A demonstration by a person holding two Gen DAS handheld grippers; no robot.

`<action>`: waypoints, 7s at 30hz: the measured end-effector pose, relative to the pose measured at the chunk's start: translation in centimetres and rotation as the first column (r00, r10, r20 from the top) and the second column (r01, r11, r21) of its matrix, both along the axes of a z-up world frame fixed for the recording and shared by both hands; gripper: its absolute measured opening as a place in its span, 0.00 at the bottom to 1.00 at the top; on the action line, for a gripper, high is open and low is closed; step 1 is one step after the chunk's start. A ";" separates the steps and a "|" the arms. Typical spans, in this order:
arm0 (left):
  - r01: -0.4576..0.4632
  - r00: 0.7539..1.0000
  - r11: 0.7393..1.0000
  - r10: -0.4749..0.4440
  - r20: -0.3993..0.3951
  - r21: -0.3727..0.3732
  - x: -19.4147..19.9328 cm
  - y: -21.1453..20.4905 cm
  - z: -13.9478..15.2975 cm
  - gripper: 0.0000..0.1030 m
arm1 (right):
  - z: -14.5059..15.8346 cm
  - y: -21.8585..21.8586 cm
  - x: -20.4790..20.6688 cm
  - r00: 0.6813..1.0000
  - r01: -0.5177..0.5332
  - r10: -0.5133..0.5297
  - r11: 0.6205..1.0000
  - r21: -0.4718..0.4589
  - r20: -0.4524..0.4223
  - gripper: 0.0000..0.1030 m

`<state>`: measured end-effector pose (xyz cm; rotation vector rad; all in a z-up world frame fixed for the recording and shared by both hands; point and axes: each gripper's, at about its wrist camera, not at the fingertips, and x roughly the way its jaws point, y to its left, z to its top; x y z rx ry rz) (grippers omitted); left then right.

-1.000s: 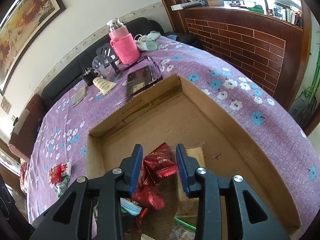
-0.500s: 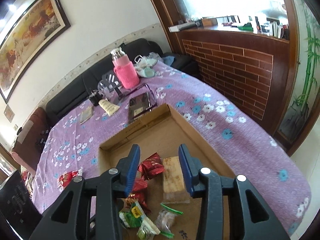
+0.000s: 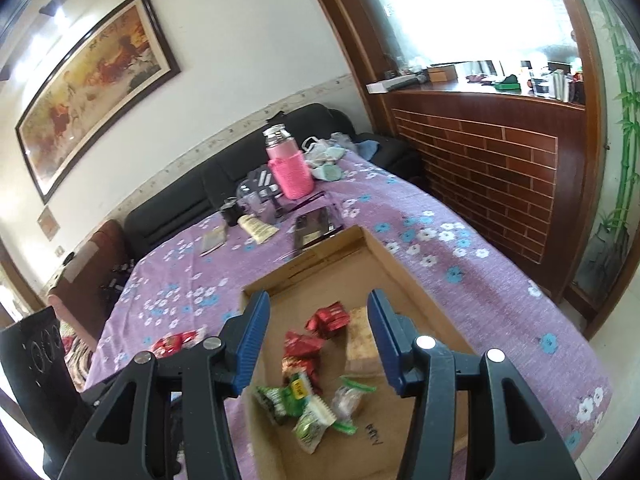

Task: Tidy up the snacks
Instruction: 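Withdraw both grippers from the box toward the snack pile, then grasp another green 'Peas Original' packet with the left gripper, then close the right gripper on the clear green-tied bag while left holds peas packet, then lift the clear green-tied bag with the right gripper, then carry the peas packet and clear bag with both grippers toward the cardboard box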

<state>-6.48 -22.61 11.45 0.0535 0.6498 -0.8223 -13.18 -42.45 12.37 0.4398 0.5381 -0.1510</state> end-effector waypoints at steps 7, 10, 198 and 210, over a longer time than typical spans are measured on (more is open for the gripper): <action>-0.069 0.997 0.997 0.070 0.036 -0.023 -1.2 5.1 0.6 0.69 | 0.2 3.1 -0.5 0.999 -0.031 0.031 0.999 -0.025 0.015 0.61; -0.103 0.993 0.994 0.105 0.051 -0.031 -1.4 7.0 0.7 0.69 | 0.9 4.6 -0.7 0.999 -0.018 0.021 0.992 -0.125 0.025 0.82; -0.544 0.835 0.833 0.549 -0.040 0.101 9.8 20.9 -6.8 0.41 | -8.7 22.8 13.9 0.863 -0.504 0.500 0.848 -0.162 -0.067 0.10; -0.620 0.785 0.773 0.615 0.079 0.134 9.3 20.8 -6.3 0.41 | -8.3 23.1 13.3 0.865 -0.498 0.501 0.845 -0.196 -0.036 0.10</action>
